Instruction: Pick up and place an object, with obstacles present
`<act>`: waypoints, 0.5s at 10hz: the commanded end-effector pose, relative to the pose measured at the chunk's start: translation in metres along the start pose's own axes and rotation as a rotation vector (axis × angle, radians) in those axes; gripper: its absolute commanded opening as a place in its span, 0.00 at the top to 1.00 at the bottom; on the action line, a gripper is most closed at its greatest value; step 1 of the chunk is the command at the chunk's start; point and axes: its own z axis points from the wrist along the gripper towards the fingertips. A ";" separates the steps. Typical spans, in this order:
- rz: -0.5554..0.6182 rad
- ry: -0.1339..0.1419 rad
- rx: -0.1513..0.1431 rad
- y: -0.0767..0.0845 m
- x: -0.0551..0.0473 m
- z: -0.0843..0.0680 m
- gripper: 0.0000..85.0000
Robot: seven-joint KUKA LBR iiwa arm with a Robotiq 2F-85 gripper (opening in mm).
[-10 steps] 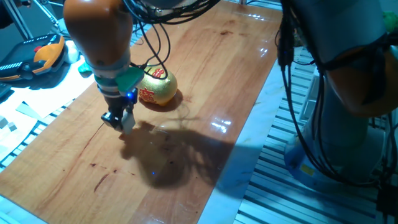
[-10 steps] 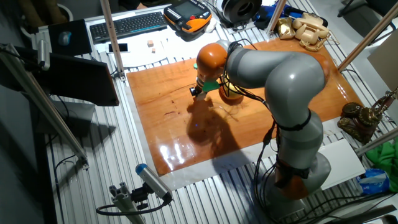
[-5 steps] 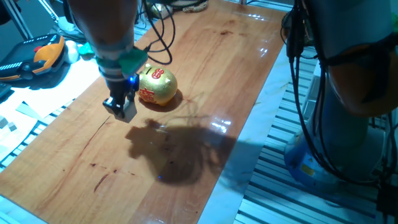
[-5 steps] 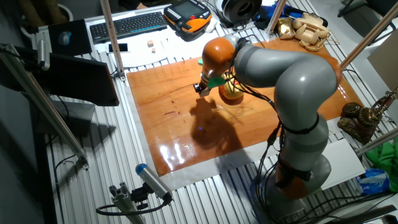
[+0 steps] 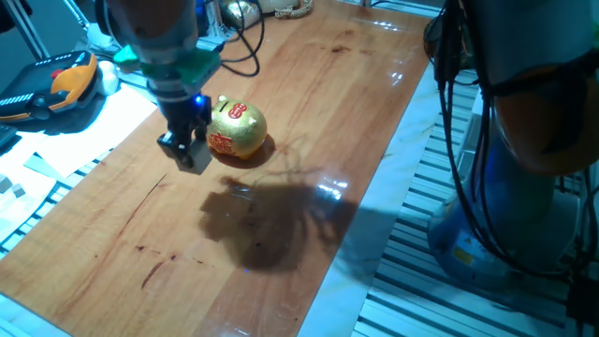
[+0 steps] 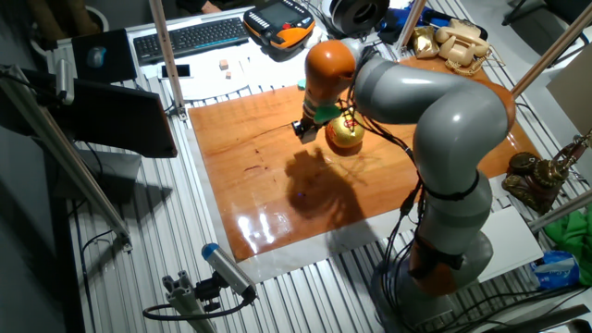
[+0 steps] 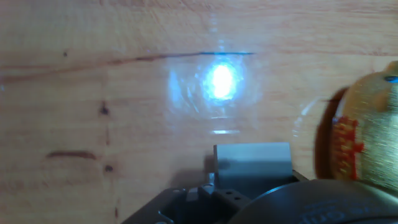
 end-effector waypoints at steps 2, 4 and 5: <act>-0.005 -0.001 -0.005 -0.001 0.001 -0.001 1.00; -0.042 0.007 -0.005 -0.003 0.012 -0.010 1.00; -0.060 0.023 -0.010 -0.008 0.016 -0.011 1.00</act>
